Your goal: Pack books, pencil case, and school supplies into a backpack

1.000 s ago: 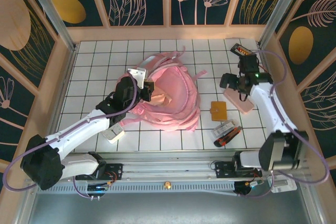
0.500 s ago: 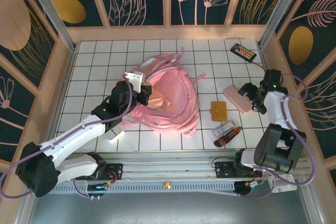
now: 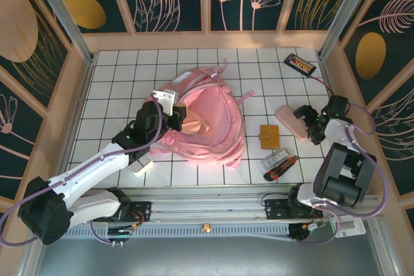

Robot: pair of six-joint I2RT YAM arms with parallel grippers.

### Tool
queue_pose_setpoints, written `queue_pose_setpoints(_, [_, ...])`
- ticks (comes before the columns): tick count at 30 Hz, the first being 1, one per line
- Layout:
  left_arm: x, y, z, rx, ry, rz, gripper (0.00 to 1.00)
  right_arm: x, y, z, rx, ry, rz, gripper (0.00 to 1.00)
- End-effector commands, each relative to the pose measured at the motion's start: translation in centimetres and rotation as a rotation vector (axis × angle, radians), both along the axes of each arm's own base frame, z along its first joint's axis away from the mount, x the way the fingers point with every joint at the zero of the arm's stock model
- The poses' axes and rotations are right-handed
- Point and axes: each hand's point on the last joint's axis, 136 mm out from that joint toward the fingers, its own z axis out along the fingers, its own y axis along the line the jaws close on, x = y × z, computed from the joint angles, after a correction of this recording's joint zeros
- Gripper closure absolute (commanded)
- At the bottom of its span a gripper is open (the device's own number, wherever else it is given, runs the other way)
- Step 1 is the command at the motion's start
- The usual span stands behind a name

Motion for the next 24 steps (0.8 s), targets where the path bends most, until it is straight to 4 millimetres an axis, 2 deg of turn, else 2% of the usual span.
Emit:
queue_pose_setpoints(1, [0.6, -0.2, 4.4, -0.100, -0.117, 0.016, 1.00, 2.2, 2.1, 0.0, 0.024, -0.039, 0.041, 0.01])
queue_pose_setpoints(4, [0.7, -0.3, 4.3, -0.100, -0.111, 0.014, 1.00, 3.5, 4.7, -0.4, 0.046, -0.045, 0.086, 0.01])
queue_pose_setpoints(7, [0.7, -0.3, 4.3, -0.096, -0.108, 0.017, 1.00, 5.2, 8.5, -0.1, 0.071, -0.077, 0.160, 0.01])
queue_pose_setpoints(11, [0.9, -0.4, 4.4, -0.103, -0.102, 0.016, 1.00, 7.4, 15.0, 1.7, 0.111, -0.141, 0.322, 0.01])
queue_pose_setpoints(13, [1.0, -0.6, 4.4, -0.107, -0.098, 0.015, 1.00, 7.8, 16.4, 2.2, 0.099, -0.138, 0.357, 0.01])
queue_pose_setpoints(14, [1.0, -0.7, 4.5, -0.110, -0.096, 0.013, 1.00, 7.7, 15.9, 2.2, 0.068, -0.116, 0.343, 0.01])
queue_pose_setpoints(17, [1.0, -0.8, 4.6, -0.119, -0.094, 0.006, 1.00, 6.9, 11.4, 2.3, -0.041, -0.080, 0.244, 0.01])
queue_pose_setpoints(20, [1.0, -0.9, 4.6, -0.122, -0.097, 0.005, 1.00, 5.4, 7.4, 2.9, -0.070, -0.088, 0.180, 0.01])
queue_pose_setpoints(24, [1.1, -1.3, 4.1, -0.113, -0.089, -0.008, 1.00, 4.2, 5.3, 2.4, -0.229, 0.018, 0.262, 0.01])
